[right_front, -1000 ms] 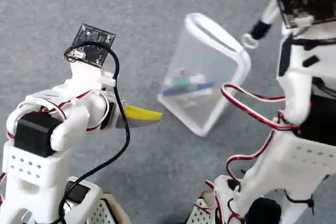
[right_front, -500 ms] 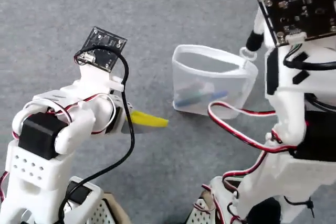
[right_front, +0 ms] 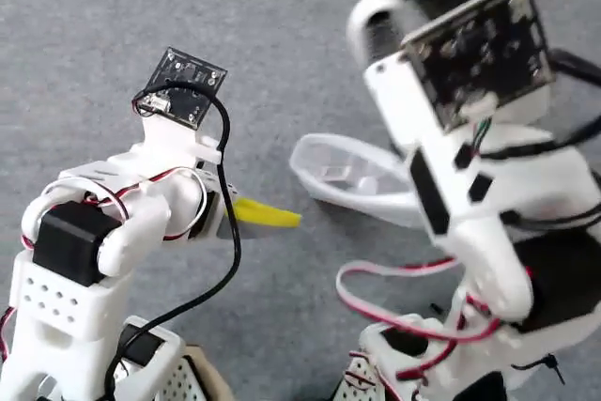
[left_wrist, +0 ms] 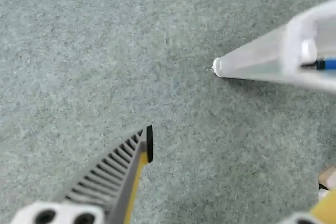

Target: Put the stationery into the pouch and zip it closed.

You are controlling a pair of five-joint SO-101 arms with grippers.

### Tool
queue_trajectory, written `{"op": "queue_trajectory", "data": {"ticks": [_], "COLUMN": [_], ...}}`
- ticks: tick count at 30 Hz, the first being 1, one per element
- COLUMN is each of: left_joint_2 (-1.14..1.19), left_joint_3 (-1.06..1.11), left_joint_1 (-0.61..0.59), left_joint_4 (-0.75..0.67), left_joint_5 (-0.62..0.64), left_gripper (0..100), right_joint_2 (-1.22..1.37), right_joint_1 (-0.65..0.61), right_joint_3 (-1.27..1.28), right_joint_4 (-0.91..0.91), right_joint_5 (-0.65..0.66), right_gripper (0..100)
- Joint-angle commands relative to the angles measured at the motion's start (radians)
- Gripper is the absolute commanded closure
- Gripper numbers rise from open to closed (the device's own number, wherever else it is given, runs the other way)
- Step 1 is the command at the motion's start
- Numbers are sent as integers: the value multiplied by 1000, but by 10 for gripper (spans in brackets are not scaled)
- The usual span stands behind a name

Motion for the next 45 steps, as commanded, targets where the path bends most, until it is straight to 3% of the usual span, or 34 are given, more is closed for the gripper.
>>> {"op": "queue_trajectory", "data": {"ticks": [1,4,14,21,27,35,45], "left_joint_2": [0,2,52,278,328,330,218], "left_joint_3": [-4,-4,-1,-77,-196,-409,-298], "left_joint_1": [12,21,10,-185,-259,-154,30], "left_joint_4": [-23,-25,-230,-236,-184,104,110], "left_joint_5": [6,11,52,52,49,28,3], "left_gripper": [478,478,478,478,478,477,477], "right_joint_2": [-12,-10,-16,-48,-56,19,203], "right_joint_1": [-77,-98,-94,-95,-92,-78,95], "right_joint_3": [-47,-45,-48,-90,-99,-97,-105], "right_joint_4": [5,-28,-117,-117,-112,-138,-222], "right_joint_5": [-21,-21,-14,-12,-12,-11,-15], "right_gripper": [986,986,986,986,986,986,986]}}
